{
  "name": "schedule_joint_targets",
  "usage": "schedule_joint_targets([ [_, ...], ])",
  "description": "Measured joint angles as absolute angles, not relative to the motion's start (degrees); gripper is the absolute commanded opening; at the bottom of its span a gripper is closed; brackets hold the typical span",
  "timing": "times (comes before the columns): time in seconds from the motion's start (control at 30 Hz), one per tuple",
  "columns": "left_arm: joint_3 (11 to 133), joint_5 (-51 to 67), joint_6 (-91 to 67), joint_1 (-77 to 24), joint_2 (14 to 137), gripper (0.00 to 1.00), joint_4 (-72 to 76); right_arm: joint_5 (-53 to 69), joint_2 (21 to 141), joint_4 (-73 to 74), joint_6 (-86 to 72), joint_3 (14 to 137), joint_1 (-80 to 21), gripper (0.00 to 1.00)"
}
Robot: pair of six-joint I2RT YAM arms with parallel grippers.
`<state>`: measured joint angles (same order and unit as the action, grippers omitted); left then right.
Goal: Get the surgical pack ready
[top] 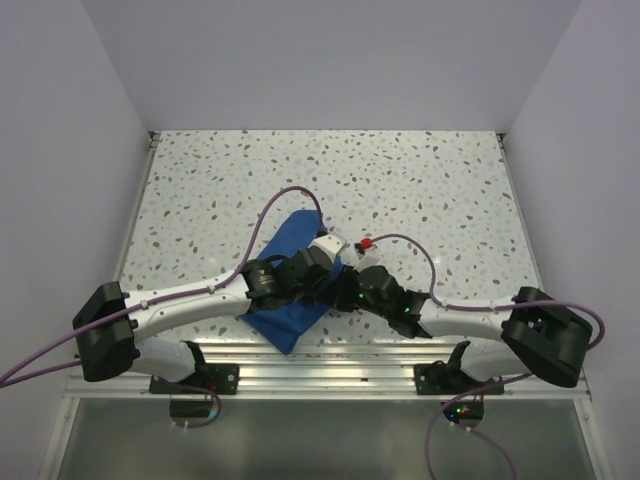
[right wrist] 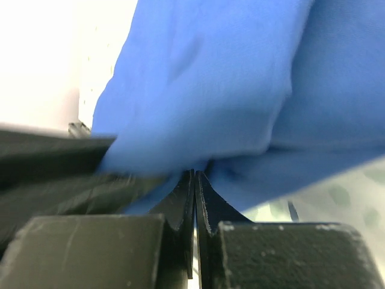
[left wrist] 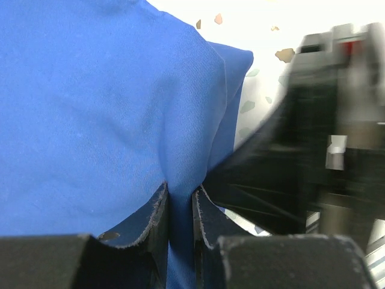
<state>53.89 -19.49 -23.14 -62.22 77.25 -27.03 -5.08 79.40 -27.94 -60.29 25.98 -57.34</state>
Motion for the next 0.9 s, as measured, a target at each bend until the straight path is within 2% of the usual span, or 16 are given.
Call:
schedule_joint_targets([
  [0.17, 53.9, -19.4, -23.1, -62.2, 77.3, 0.0, -27.0, -4.8, 68.5, -21.1, -60.0, 21.2, -57.4, 0.0],
  [0.37, 53.9, -19.1, -23.1, -62.2, 77.3, 0.0, -27.0, -3.1, 65.3, -18.7, -60.6, 18.9, -57.4, 0.0],
  [0.7, 53.9, -18.4, -23.2, -62.2, 77.3, 0.0, -26.5, 1.1, 74.3, -24.6, -64.1, 21.3, -57.8, 0.0],
  [0.9, 53.9, -17.9, -23.4, -62.2, 77.6, 0.0, -25.9, 4.3, 80.9, -35.7, -69.5, 22.0, -59.4, 0.0],
])
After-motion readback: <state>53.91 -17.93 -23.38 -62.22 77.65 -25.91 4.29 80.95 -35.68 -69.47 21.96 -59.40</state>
